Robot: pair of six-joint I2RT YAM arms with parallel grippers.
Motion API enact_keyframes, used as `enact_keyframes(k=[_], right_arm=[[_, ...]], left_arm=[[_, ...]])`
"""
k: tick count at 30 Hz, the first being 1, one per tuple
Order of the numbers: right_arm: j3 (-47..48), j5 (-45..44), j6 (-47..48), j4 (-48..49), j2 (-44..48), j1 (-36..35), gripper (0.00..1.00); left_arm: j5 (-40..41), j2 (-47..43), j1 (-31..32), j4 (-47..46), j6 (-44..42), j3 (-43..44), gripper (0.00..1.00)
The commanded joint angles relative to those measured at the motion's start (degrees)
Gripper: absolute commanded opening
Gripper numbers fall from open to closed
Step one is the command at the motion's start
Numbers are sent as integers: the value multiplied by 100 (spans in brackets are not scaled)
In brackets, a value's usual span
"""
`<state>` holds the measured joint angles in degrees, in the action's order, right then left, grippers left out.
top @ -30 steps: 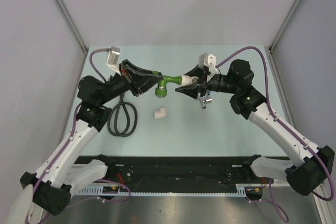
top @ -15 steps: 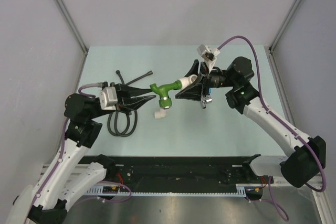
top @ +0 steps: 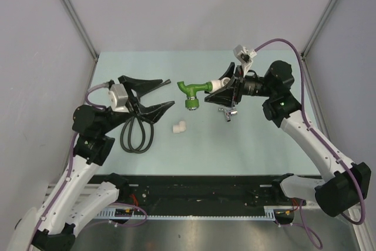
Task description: Install the water faucets
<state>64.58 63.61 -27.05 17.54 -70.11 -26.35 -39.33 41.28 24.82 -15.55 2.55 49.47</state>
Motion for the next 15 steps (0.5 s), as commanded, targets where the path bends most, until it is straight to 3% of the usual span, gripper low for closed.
enact_keyframes(k=[1,5,8,15], right_arm=[[143,-700,788,-575,427,121,0],[143,-1298,1262,-857,586,43,0],[152,-1720,1640,-998,682,-72,0],[152,-2371,2089,-1200,744,-459,0]], left_arm=[[804,196,-38,-352,1772,176,83],[533,582,-38,-781,3371,238,88],[418,942,5,-1090,3927,221,88],[313,1487,330,-1266,4219,370,88]])
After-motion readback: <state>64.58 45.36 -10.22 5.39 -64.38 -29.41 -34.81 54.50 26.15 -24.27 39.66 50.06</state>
